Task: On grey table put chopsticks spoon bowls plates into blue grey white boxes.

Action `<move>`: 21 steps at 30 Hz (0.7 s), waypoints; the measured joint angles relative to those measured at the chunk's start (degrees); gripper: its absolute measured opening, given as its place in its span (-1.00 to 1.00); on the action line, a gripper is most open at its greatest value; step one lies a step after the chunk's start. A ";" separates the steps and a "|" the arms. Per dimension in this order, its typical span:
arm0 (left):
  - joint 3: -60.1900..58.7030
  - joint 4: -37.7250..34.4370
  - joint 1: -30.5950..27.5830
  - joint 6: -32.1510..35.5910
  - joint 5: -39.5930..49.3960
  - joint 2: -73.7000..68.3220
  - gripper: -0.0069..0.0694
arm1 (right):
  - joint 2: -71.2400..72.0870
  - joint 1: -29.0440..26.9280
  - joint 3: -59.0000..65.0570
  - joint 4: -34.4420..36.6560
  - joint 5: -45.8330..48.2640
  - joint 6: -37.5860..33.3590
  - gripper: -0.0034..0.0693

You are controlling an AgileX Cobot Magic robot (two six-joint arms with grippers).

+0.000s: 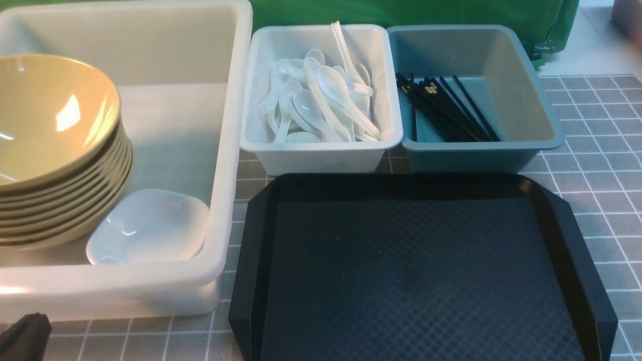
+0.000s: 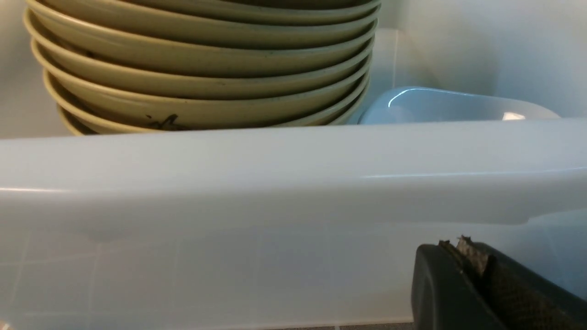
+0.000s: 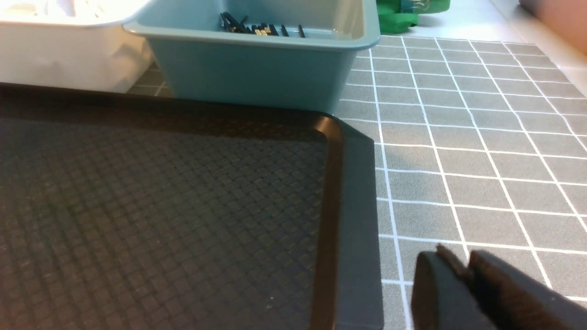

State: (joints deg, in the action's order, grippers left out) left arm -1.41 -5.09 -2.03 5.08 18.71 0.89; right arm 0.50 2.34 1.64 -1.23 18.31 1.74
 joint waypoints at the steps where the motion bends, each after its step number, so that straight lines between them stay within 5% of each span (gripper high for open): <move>1: 0.00 0.00 0.00 0.00 0.00 0.00 -0.84 | 0.00 0.00 0.00 0.00 0.00 0.00 -0.58; 21: 0.00 0.00 0.00 0.00 0.00 0.00 -0.84 | 0.00 0.00 0.00 0.00 0.00 0.00 -0.54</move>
State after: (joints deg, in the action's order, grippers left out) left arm -1.41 -5.09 -2.03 5.08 18.71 0.89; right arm 0.50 2.34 1.64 -1.23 18.31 1.74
